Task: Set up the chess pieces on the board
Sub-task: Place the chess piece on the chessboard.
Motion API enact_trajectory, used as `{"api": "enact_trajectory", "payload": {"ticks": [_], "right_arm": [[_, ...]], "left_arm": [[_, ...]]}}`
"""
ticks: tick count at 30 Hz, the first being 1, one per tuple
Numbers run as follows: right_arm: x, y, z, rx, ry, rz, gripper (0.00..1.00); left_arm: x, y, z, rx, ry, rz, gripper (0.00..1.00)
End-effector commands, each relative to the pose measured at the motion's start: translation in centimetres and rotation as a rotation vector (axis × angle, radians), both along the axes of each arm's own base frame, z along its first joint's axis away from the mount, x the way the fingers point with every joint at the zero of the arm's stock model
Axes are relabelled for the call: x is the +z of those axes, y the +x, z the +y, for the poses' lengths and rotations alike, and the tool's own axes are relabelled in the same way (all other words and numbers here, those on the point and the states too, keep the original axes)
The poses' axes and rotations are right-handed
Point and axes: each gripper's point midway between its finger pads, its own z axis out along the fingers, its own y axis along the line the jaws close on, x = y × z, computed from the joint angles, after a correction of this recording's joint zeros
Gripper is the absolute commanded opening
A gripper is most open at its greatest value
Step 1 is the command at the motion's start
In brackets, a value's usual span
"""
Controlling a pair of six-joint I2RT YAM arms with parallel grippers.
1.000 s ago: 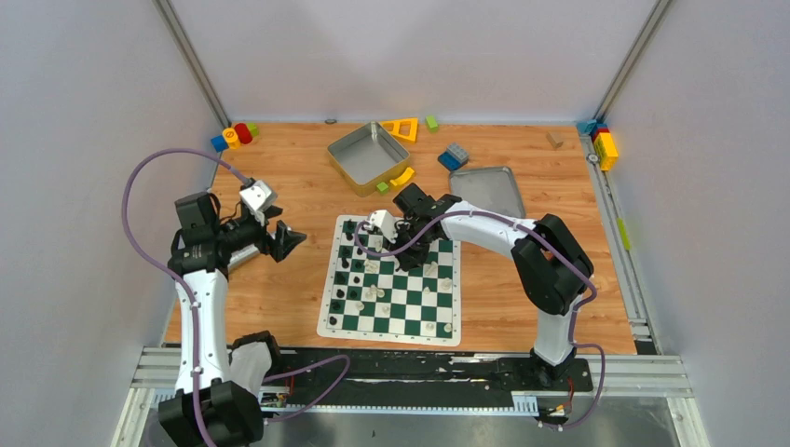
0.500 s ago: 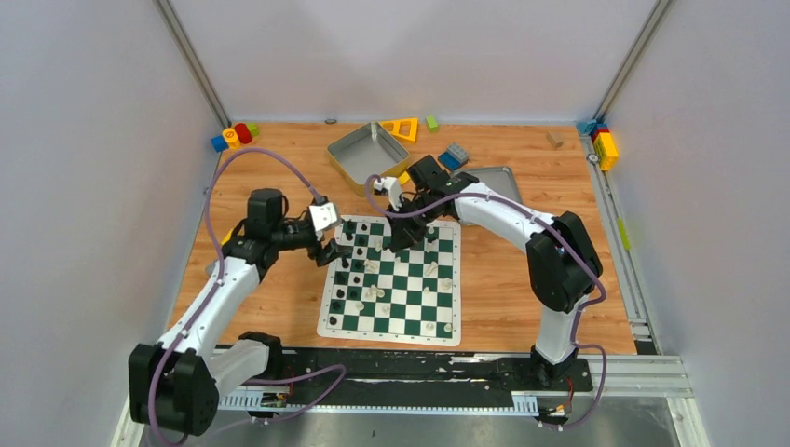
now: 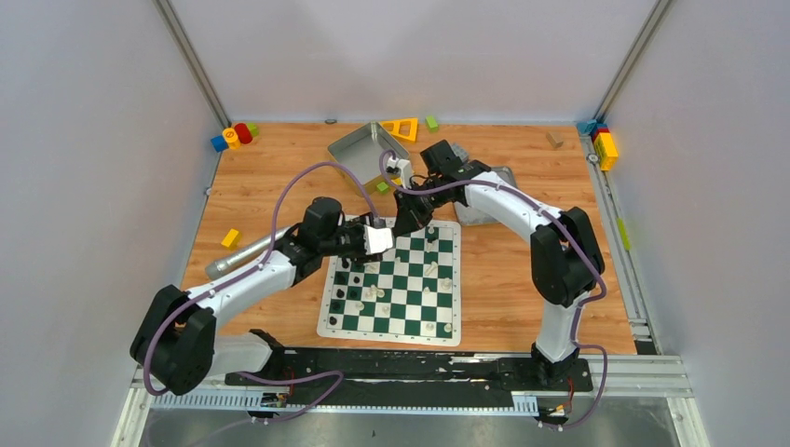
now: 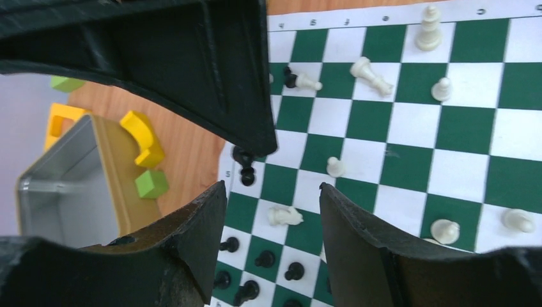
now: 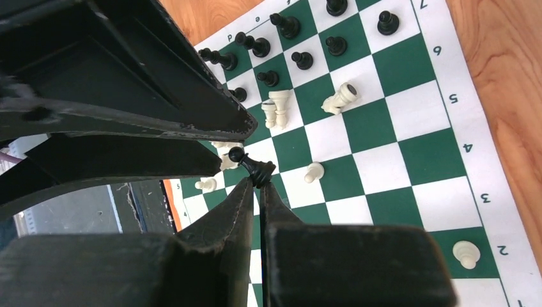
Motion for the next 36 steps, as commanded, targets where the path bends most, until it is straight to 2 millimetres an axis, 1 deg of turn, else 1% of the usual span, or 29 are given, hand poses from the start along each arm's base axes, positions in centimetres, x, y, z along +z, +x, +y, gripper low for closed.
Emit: {"api": "enact_trajectory", "payload": {"ticks": [1, 5, 9, 13, 19, 25, 32, 36], "right_arm": [[0.9, 0.3, 0.9, 0.014, 0.049, 0.006, 0.00], [0.9, 0.2, 1.0, 0.019, 0.053, 0.011, 0.00], [0.9, 0.3, 1.0, 0.018, 0.053, 0.011, 0.00], [1.0, 0.3, 1.1, 0.019, 0.056, 0.015, 0.00], [1.1, 0.3, 1.2, 0.021, 0.060, 0.020, 0.00], [1.2, 0.2, 1.3, 0.026, 0.065, 0.023, 0.00], [1.2, 0.1, 1.3, 0.030, 0.067, 0.026, 0.00], [1.2, 0.1, 1.2, 0.031, 0.068, 0.026, 0.00]], "left_arm": [[2.9, 2.4, -0.5, 0.060, -0.027, -0.170, 0.62], [3.1, 2.9, -0.4, 0.081, -0.017, -0.190, 0.60], [3.1, 2.4, -0.7, 0.052, -0.013, -0.187, 0.55], [2.6, 1.8, -1.0, 0.021, 0.006, -0.173, 0.49], [2.6, 1.5, -1.3, 0.007, 0.012, -0.168, 0.46], [2.8, 1.6, -1.6, 0.004, 0.007, -0.165, 0.41], [2.9, 1.8, -2.0, -0.002, 0.008, -0.165, 0.37], [2.8, 1.8, -2.0, -0.004, 0.016, -0.158, 0.31]]}}
